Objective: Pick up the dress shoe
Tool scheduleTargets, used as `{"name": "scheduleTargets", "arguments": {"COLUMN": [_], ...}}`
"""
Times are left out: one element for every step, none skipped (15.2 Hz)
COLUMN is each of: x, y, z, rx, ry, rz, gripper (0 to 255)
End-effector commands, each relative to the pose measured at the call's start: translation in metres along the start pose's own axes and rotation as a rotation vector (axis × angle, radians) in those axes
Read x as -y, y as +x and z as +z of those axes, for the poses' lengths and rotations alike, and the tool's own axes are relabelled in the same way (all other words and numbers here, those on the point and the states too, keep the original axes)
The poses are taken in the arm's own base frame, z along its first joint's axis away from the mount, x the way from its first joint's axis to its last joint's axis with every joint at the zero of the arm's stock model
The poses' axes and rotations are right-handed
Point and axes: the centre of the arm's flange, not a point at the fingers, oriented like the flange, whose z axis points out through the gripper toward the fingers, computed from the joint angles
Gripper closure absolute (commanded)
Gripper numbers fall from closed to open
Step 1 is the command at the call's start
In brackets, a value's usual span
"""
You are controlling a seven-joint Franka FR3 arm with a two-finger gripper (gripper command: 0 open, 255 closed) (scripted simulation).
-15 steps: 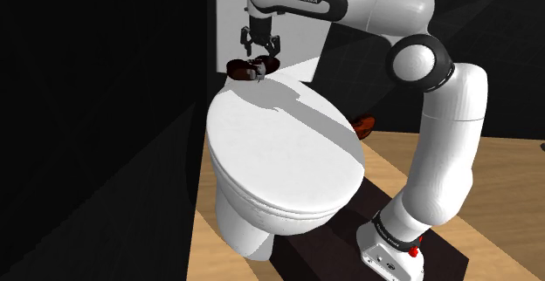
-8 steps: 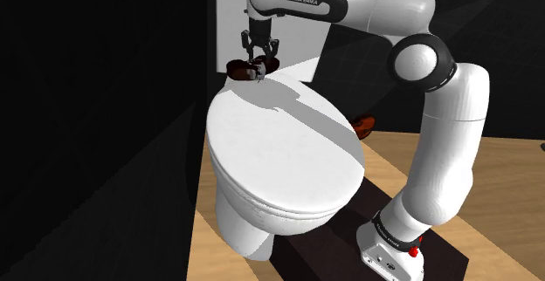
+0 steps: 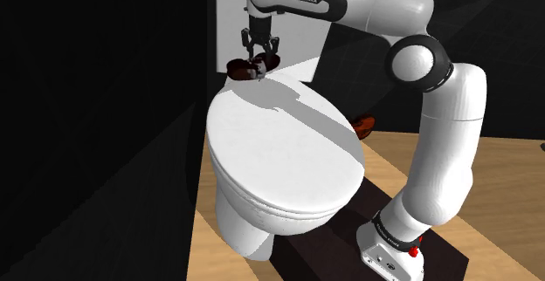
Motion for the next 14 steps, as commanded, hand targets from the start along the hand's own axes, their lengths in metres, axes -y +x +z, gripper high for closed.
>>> {"name": "scheduleTargets", "arguments": {"x": [-0.002, -0.002, -0.002, -0.002, -0.002, -0.003, -0.003, -0.003, -0.003, -0.003, -0.004, -0.004, -0.004, -0.004], "y": [0.002, 0.004, 0.005, 0.006, 0.007, 0.008, 0.009, 0.010, 0.011, 0.012, 0.013, 0.014, 0.014, 0.014], "z": [-0.011, -0.016, -0.021, -0.026, -0.031, -0.037, -0.042, -0.047, -0.052, -0.057, -0.062, -0.068, -0.068, -0.068], "rx": [0.000, 0.000, 0.000, 0.000, 0.000, 0.000, 0.000, 0.000, 0.000, 0.000, 0.000, 0.000, 0.000, 0.000], "ry": [0.000, 0.000, 0.000, 0.000, 0.000, 0.000, 0.000, 0.000, 0.000, 0.000, 0.000, 0.000, 0.000, 0.000], "rz": [0.000, 0.000, 0.000, 0.000, 0.000, 0.000, 0.000, 0.000, 0.000, 0.000, 0.000, 0.000, 0.000, 0.000], "gripper": [255, 255, 255, 255, 255, 255, 255, 255, 255, 255, 255, 255, 255, 255]}}
